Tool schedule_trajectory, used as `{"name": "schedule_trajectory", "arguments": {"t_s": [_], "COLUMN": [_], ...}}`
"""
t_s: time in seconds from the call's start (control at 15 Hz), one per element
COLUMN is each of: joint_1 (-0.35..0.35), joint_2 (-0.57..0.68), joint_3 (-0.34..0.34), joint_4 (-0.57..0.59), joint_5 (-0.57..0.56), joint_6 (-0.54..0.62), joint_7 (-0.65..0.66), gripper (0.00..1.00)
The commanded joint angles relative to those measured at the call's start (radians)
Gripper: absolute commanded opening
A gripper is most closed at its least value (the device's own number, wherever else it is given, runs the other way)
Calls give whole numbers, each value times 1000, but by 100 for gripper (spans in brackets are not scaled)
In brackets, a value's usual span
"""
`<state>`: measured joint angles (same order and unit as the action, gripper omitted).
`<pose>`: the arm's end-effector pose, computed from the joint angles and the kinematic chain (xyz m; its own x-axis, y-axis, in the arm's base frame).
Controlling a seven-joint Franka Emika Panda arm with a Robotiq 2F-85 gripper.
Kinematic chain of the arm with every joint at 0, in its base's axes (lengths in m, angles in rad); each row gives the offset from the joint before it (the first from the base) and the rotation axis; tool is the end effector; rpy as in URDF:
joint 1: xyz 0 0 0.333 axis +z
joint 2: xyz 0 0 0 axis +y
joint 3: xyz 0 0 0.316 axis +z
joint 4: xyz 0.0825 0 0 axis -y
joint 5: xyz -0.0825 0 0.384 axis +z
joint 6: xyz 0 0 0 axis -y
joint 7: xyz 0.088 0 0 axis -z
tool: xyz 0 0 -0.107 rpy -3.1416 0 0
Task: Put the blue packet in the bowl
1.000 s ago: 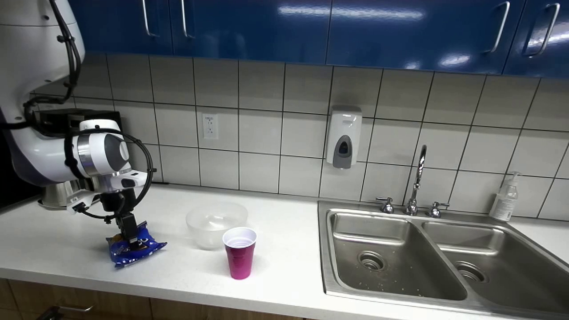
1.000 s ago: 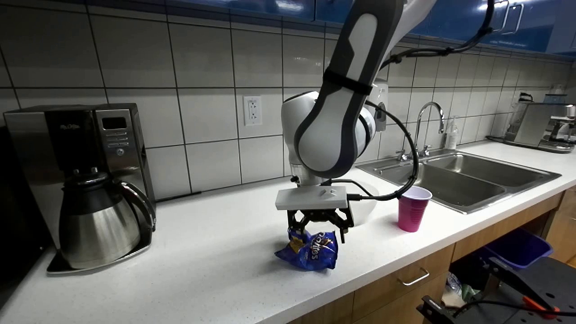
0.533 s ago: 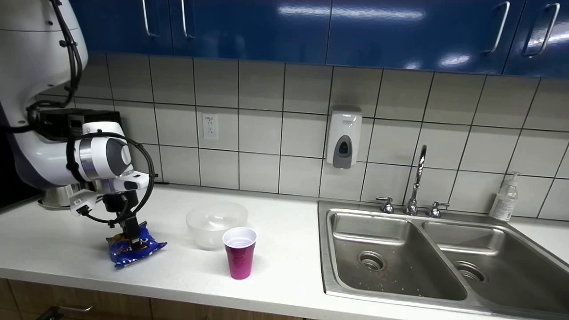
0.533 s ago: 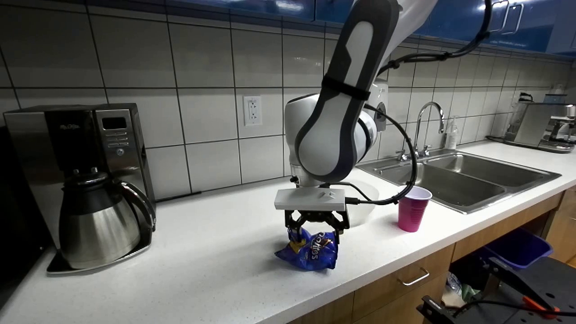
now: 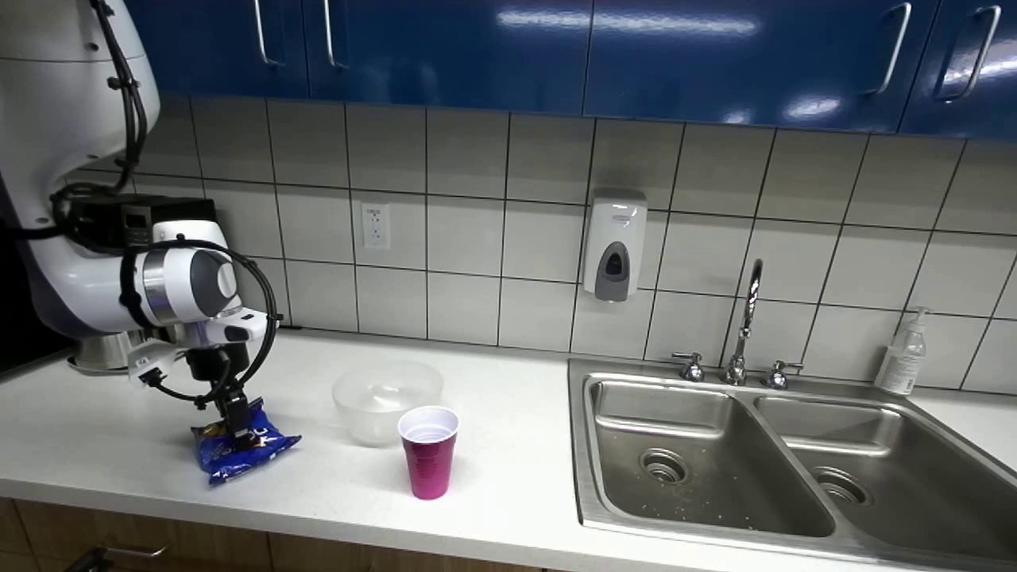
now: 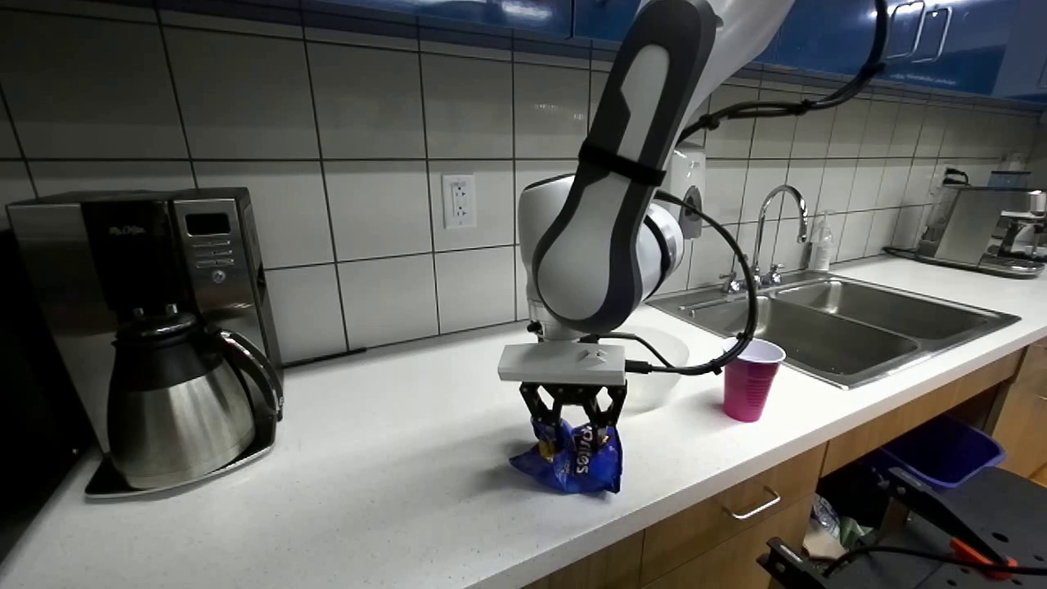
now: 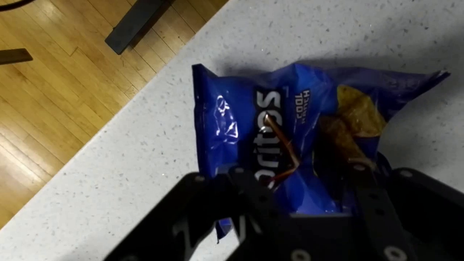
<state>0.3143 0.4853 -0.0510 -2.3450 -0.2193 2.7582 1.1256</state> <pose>0.4768 0.1357 0.1205 0.7964 -0.6031 0.0454 -0.6039 -0.7889 0.1137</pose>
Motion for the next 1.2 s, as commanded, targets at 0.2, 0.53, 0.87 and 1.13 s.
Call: {"name": "schedule_trajectory", "arguments": {"t_s": [0.2,0.53,0.87,1.13], "joint_1": [10,2,-16,-24], "joint_2": [11,-5,-60,-92], "joint_3": [-15,-19,-34,-34], "joint_4": [15,18,31,52], "joint_5": [32,42,65,72], "joint_6": [-1,-14,-13,-29], "joint_7": [-32,-35,-48,-56], "gripper": [0,0,0,0]}}
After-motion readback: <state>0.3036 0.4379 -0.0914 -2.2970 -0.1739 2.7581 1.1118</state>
